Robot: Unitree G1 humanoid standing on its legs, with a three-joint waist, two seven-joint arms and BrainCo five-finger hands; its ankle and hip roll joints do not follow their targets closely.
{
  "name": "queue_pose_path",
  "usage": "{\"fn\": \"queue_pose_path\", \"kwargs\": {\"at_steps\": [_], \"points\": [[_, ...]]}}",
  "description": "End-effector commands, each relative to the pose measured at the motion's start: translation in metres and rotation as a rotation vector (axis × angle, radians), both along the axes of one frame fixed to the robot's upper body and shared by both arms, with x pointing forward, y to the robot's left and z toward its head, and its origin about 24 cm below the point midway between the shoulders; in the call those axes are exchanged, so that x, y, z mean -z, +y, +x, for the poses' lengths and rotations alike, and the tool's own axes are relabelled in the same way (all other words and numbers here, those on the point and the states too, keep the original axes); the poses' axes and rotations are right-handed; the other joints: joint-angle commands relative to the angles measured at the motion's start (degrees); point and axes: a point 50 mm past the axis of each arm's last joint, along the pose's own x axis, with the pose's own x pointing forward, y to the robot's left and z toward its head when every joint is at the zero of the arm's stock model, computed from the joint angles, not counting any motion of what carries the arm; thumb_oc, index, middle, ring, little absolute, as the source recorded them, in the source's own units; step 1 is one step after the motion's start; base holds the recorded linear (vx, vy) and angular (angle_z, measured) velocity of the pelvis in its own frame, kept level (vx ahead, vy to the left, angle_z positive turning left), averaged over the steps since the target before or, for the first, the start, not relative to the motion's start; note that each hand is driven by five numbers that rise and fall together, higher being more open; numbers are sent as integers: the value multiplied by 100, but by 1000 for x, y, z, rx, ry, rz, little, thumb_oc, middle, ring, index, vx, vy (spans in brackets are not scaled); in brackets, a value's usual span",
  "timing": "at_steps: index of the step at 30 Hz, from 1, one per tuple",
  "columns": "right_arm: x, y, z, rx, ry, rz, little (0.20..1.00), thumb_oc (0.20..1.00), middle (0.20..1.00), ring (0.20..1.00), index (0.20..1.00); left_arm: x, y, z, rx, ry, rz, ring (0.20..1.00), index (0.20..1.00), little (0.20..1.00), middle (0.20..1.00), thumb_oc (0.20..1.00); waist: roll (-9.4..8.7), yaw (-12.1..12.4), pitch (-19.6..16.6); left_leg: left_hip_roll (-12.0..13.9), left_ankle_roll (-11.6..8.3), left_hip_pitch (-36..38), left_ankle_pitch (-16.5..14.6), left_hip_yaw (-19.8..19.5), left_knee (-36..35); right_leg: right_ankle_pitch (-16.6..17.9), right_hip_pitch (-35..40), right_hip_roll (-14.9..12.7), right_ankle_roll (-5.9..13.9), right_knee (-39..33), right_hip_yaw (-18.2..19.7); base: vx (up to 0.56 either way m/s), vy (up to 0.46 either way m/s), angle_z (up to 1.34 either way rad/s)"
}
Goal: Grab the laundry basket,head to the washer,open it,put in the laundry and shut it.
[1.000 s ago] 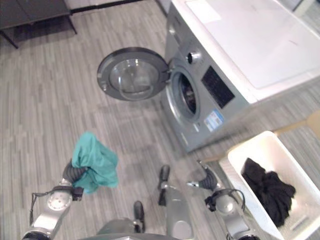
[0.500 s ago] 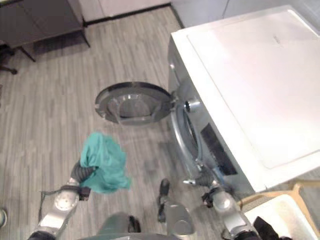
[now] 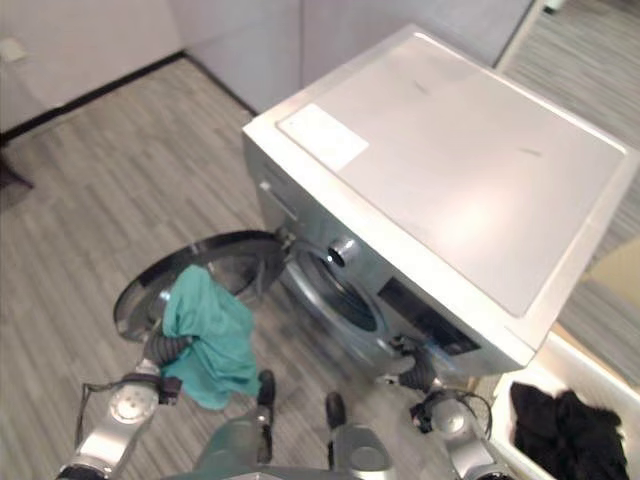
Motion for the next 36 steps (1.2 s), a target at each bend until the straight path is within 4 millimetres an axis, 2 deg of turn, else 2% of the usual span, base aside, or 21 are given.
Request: {"fn": "queue_pose_path", "kwargs": {"at_steps": [1, 4, 5, 7, 8, 9, 10, 13, 14, 15, 16, 17, 18, 19, 20, 22, 25, 26, 29, 31, 36], "points": [[-15, -4, 17, 9, -90, -6, 1000, 1000, 1000, 1000, 1000, -24, 14, 6, 32, -112, 92, 200, 200, 200, 200, 200, -267, 67, -211, 113, -141, -182, -622, 5, 642, -134, 130, -104, 415, 155, -136, 48, 230, -71], [-18, 5, 25, -7, -114, 13, 1000, 1000, 1000, 1000, 1000, -31, 23, 9, 6, -140, 121, 200, 200, 200, 200, 200, -244, 162, -144, 191, -107, 72, -739, 556, 503, -28, -166, -405, 538, 506, -1055, 27, 208, -148], [-19, 8, 26, -21, -115, 21, 1000, 1000, 1000, 1000, 1000, -31, 25, 9, -1, -134, 134, 200, 200, 200, 200, 200, -249, 159, -148, 205, -135, 298, -766, 857, 382, -7, -244, -475, 458, 458, -1820, 89, 194, -120], [-19, 8, 26, -30, -113, 11, 1000, 1000, 1000, 1000, 1000, -29, 30, 5, -14, -119, 137, 200, 200, 200, 200, 200, -249, 196, -151, 221, -134, 385, -837, 1123, 425, -19, -303, -523, 363, 332, -2546, 131, 130, -133], [-18, 9, 26, -36, -106, 8, 1000, 1000, 1000, 1000, 1000, -26, 32, 2, -22, -105, 134, 200, 200, 200, 200, 200, -231, 230, -185, 244, -178, 538, -1007, 1186, 392, -162, -300, -540, 353, 364, -2852, 183, 28, -120], [-17, 7, 24, -29, -99, 4, 1000, 1000, 1000, 1000, 1000, -24, 32, 0, -18, -93, 135, 200, 200, 200, 200, 200, -248, 195, -207, 237, -175, 579, -1077, 1235, 450, -189, -253, -514, 336, 185, -2897, 217, -42, -79], [-13, 1, 17, -7, -80, 1, 1000, 1000, 1000, 1000, 1000, -20, 29, -4, -2, -73, 136, 200, 200, 200, 200, 200, -308, 96, -220, 230, -190, 548, -1217, 1296, 786, -185, -97, -336, 278, -144, -2540, 104, -60, -59], [-12, -2, 16, 2, -75, -2, 1000, 1000, 1000, 1000, 1000, -18, 28, -5, 0, -66, 128, 200, 200, 200, 200, 200, -334, 96, -216, 298, -231, 453, -1327, 1355, 1197, -133, -22, -288, 243, -281, -2419, 67, -79, -11], [-15, -8, 15, 17, -85, -14, 1000, 1000, 1000, 1000, 1000, -18, 27, -4, 10, -62, 132, 200, 200, 200, 200, 200, -394, 133, -98, 633, -459, 2, -1103, 1234, 2401, -113, 142, -180, 58, -428, -2275, 12, -120, -19], [-16, -9, 16, 17, -89, -14, 1000, 1000, 1000, 1000, 1000, -17, 27, -4, 6, -62, 127, 200, 200, 200, 200, 200, -401, 172, -44, 620, -492, -140, -1025, 1037, 2669, -116, 178, -139, 21, -464, -2215, -87, -112, -34], [-19, -10, 20, 16, -98, -18, 1000, 1000, 1000, 1000, 1000, -17, 25, -2, 1, -67, 120, 200, 200, 200, 200, 200, -407, 199, -3, 518, -410, -327, -903, 823, 2691, -32, 127, -135, -34, -512, -2223, -69, 80, -45], [-21, -12, 23, 12, -104, -26, 1000, 1000, 1000, 1000, 1000, -15, 24, 0, -12, -65, 109, 200, 200, 200, 200, 200, -388, 229, -19, 405, -343, -412, -1113, 380, 2317, -66, 142, -139, 45, -519, -2014, -54, 94, -57], [-21, -12, 23, 12, -104, -26, 1000, 1000, 1000, 1000, 1000, -15, 24, 0, -12, -65, 109, 200, 200, 200, 200, 200, -389, 233, -14, 401, -340, -401, -1113, 385, 2307, -68, 146, -142, 48, -516, -2009, 112, 207, -89], [-22, -15, 25, 20, -109, -34, 1000, 1000, 1000, 1000, 1000, -13, 23, 1, -20, -62, 108, 200, 200, 200, 200, 200, -362, 273, -18, 346, -351, -426, -1108, -19, 1751, -84, 138, -146, 112, -483, -1758, 62, 121, -89], [-22, -15, 25, 20, -110, -33, 1000, 1000, 1000, 1000, 1000, -13, 23, 1, -20, -63, 109, 200, 200, 200, 200, 200, -376, 265, -34, 326, -347, -432, -1055, -18, 1697, -67, 112, -162, 112, -489, -1761, 108, 197, -79], [-21, -19, 26, 44, -105, -40, 1000, 1000, 1000, 1000, 1000, -12, 19, 5, -13, -66, 98, 200, 200, 200, 200, 200, -238, 289, 23, 321, -430, -405, -801, -555, 1009, -158, 65, -103, 165, -327, -1440, 49, 169, -69], [-19, -23, 24, 67, -101, -43, 1000, 1000, 1000, 1000, 1000, -11, 15, 8, 4, -65, 94, 200, 200, 200, 200, 200, -143, 184, 9, 340, -409, -334, -734, -427, 864, -162, -131, -175, 210, -135, -1378, -49, 247, -65], [-24, -22, 32, 68, -124, -52, 1000, 1000, 1000, 1000, 1000, -15, 16, 13, 11, -83, 125, 200, 200, 200, 200, 200, -141, 126, 178, 252, -304, -444, -844, -279, 1079, -136, -591, -272, 249, 364, -1178, -226, 361, -65], [-26, -19, 37, 75, -140, -34, 1000, 1000, 1000, 1000, 1000, -20, 16, 19, 15, -108, 141, 200, 200, 200, 200, 200, -174, 121, 271, 230, -216, -604, -923, -90, 1242, -97, -913, -332, 257, 635, -1076, -163, 185, -74], [-35, -16, 50, 85, -195, -25, 1000, 1000, 1000, 1000, 1000, -36, 16, 40, 31, -182, 207, 200, 200, 200, 200, 200, -233, 131, 615, 189, -74, -1073, -1187, 97, 1930, -167, -1405, -480, 240, 1180, -1022, -231, 90, -23], [-56, -15, 68, 89, -295, -21, 1000, 1000, 1000, 1000, 1000, -62, 10, 66, 92, -287, 322, 200, 200, 200, 200, 200, -269, 76, 819, 192, 48, -1957, -1556, 56, 3100, -463, -2157, -547, 88, 2023, -1044, -160, 17, -4]]}}
